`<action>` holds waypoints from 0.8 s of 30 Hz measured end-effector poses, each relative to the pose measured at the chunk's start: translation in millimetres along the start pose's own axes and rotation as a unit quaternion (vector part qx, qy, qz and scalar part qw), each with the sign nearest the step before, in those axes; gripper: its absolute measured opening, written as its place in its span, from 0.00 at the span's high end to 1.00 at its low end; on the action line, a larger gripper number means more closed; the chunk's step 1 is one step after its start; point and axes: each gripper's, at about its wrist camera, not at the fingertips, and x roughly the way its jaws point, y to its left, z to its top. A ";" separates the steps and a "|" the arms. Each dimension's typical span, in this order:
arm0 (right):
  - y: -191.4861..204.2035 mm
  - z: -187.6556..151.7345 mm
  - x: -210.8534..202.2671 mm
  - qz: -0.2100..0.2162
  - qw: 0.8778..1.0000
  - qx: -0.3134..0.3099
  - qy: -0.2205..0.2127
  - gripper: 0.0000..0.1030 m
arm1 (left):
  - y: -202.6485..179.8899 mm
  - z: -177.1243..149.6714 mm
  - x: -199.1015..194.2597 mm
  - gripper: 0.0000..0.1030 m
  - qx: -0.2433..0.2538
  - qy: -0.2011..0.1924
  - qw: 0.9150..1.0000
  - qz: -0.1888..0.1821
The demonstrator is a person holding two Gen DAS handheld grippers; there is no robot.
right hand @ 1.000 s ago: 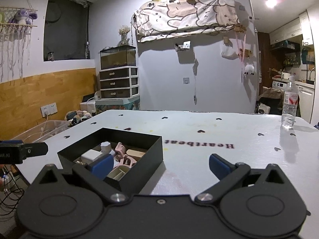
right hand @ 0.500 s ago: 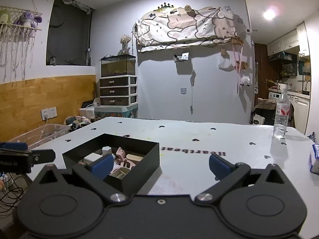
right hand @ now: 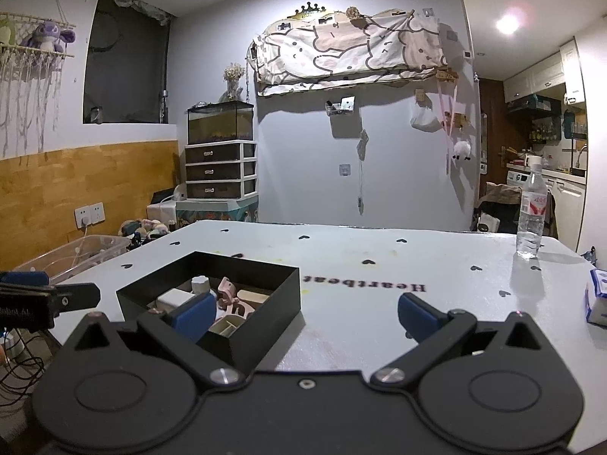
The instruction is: Organize rigid objects
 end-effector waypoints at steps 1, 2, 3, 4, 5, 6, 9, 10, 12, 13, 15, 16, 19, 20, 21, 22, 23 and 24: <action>0.1 0.0 -0.2 0.000 1.000 0.000 0.000 0.00 | 0.1 0.0 -0.2 0.00 0.000 0.000 1.000 0.000; 0.1 0.0 -0.2 0.000 1.000 0.000 0.000 0.00 | 0.1 0.0 -0.2 0.00 -0.001 -0.001 1.000 -0.001; 0.1 0.0 -0.2 0.000 1.000 0.000 0.000 0.00 | 0.1 0.2 0.1 0.00 -0.001 0.000 1.000 0.000; 0.0 0.0 -0.2 0.000 1.000 0.000 0.000 0.00 | 0.1 0.1 0.1 0.00 -0.001 0.000 1.000 0.000; -0.1 0.1 -0.2 0.000 1.000 0.000 0.000 0.00 | 0.1 0.2 0.2 0.00 -0.001 0.000 1.000 0.000; -0.3 -0.1 0.0 -0.001 1.000 0.001 0.000 0.00 | 0.0 -0.1 0.2 0.00 -0.001 0.001 1.000 0.000; -0.8 -0.6 0.4 -0.001 1.000 0.002 0.002 0.00 | -0.2 0.0 0.1 0.00 0.000 0.001 1.000 -0.001; -0.8 -1.1 0.8 -0.002 1.000 0.002 0.002 0.00 | 0.5 0.0 0.0 0.00 0.000 0.001 1.000 0.000; -0.9 -1.6 1.1 -0.003 1.000 0.002 0.003 0.00 | 0.5 0.0 -0.1 0.00 0.000 0.001 1.000 0.000; -1.0 -1.6 1.1 -0.003 1.000 0.002 0.003 0.00 | 0.4 0.1 0.0 0.00 0.000 0.000 1.000 0.000; -1.2 -1.7 1.2 -0.003 1.000 0.003 0.003 0.00 | 0.4 0.2 0.0 0.00 0.000 0.000 1.000 0.000; -1.1 -1.5 1.2 -0.003 1.000 0.002 0.003 0.00 | 0.4 -0.1 0.0 0.00 -0.001 0.000 1.000 0.000; -1.0 -1.6 1.2 -0.004 1.000 0.002 0.004 0.00 | 0.4 0.3 0.0 0.00 0.000 0.000 1.000 0.000; -1.2 -1.7 1.1 -0.003 1.000 0.002 0.004 0.00 | 0.5 0.3 0.0 0.00 0.000 0.000 1.000 0.000; -1.1 -1.6 1.2 -0.003 1.000 0.002 0.004 0.00 | 0.4 0.2 -0.1 0.00 0.000 0.000 1.000 0.000; -1.1 -1.5 1.2 -0.003 1.000 0.002 0.004 0.00 | 0.5 0.3 0.0 0.00 0.000 0.000 1.000 -0.001; -1.1 -1.5 1.2 -0.004 1.000 0.002 0.004 0.00 | 0.4 0.3 0.0 0.00 0.000 0.001 1.000 -0.001; -1.2 -1.6 1.3 -0.003 1.000 0.003 0.004 0.00 | 0.4 0.2 0.0 0.00 0.000 0.001 1.000 -0.001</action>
